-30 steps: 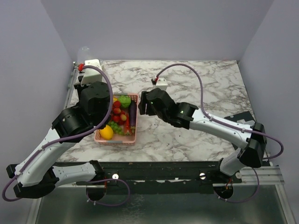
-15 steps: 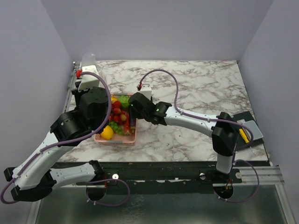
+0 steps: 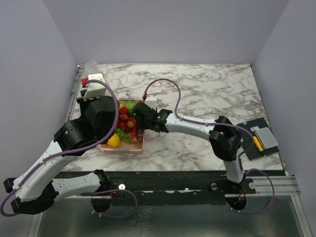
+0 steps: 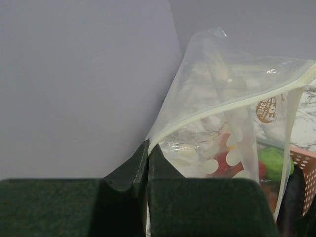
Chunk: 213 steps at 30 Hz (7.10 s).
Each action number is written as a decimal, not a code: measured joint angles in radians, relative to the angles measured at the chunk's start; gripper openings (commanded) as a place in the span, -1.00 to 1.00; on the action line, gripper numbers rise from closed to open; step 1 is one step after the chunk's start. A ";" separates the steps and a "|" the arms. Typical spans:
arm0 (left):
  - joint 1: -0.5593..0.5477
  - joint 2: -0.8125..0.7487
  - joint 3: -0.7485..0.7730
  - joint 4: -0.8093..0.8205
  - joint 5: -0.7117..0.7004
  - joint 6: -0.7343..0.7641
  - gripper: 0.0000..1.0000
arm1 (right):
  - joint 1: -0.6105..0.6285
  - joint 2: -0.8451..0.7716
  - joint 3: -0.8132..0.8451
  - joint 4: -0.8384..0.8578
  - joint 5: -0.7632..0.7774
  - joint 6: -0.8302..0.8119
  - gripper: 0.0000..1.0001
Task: Place the food in the zip-top bag and seal the zipper
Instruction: Move the bin to the center of the board, then pick up the fake fruit from the bin, then place the fake fruit in the zipper food storage bag.
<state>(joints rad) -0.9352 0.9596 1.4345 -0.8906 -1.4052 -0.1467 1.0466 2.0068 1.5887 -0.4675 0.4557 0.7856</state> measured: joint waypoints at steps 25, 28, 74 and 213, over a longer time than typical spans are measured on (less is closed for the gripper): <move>0.000 0.025 -0.022 -0.098 0.055 -0.100 -1.00 | -0.083 -0.082 -0.153 0.017 -0.031 0.006 -0.99; 0.000 0.036 -0.022 -0.104 0.066 -0.110 -1.00 | -0.108 -0.134 -0.215 0.018 -0.031 -0.023 -0.99; 0.000 0.193 -0.235 -0.058 0.436 -0.266 -1.00 | -0.631 -0.548 -0.619 0.063 -0.137 -0.669 -0.98; 0.118 0.238 -0.364 0.360 0.841 -0.055 -1.00 | -0.185 -0.894 -0.440 0.173 -0.212 -0.548 -0.99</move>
<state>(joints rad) -0.8173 1.1980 1.0706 -0.5308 -0.5640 -0.2020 0.8612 1.1126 1.1484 -0.2943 0.2432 0.2379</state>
